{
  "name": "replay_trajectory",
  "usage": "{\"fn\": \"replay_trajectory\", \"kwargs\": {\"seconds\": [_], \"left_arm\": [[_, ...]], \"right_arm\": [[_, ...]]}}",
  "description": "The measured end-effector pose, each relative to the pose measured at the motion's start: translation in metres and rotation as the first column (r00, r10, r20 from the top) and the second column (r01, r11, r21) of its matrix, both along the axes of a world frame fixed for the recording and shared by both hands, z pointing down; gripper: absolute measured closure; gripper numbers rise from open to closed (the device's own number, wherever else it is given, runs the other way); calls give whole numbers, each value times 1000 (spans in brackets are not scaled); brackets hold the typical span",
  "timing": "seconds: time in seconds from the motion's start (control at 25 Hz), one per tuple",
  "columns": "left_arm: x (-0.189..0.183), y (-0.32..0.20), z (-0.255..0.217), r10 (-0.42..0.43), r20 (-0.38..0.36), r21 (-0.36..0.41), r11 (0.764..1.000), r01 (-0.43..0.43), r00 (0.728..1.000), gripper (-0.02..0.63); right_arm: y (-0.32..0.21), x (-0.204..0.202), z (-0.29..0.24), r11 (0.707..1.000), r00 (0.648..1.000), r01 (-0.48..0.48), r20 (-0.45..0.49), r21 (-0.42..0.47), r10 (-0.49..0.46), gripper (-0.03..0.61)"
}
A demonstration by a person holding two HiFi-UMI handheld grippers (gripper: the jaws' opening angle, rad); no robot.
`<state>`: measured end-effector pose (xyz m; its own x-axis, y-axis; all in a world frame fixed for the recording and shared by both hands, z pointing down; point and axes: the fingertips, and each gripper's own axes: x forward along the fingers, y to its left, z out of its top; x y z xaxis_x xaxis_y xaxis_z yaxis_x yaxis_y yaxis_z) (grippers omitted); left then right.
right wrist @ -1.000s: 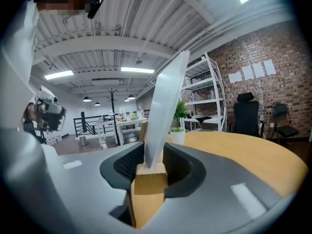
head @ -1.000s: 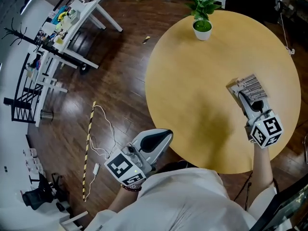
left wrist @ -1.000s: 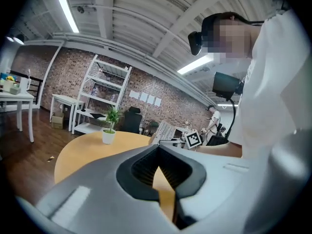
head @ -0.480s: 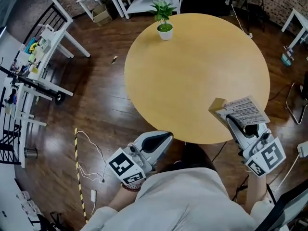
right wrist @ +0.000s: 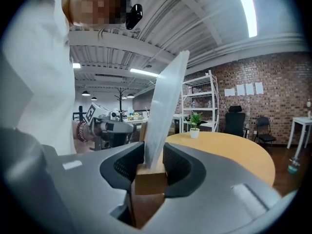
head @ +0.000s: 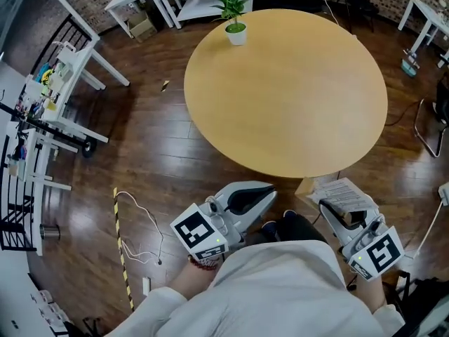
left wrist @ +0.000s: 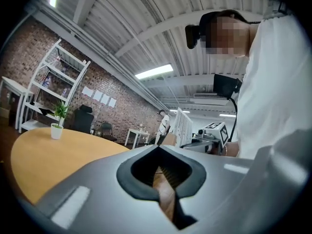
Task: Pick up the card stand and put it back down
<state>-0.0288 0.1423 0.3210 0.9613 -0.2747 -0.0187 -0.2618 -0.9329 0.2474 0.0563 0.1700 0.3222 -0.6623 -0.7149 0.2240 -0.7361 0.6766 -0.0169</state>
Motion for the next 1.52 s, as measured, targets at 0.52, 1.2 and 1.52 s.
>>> {"fn": "replay_trajectory", "kwargs": {"seconds": [0.52,1.2,1.52], "left_arm": [[50,11,-44,3,-1,110,994,-3,1000,621],[41,-6,-36,-80,-94,-25,997,78,992,621],[-2,-22,-15,-76,-61,-92,993,70,995,621]], "right_arm": [[-10,46,-12,1000,999,17,27,-7,-17,449],[-17,39,-4,996,996,83,34,-16,-83,449],[-29,-9,-3,994,995,102,19,-27,-101,449]]}}
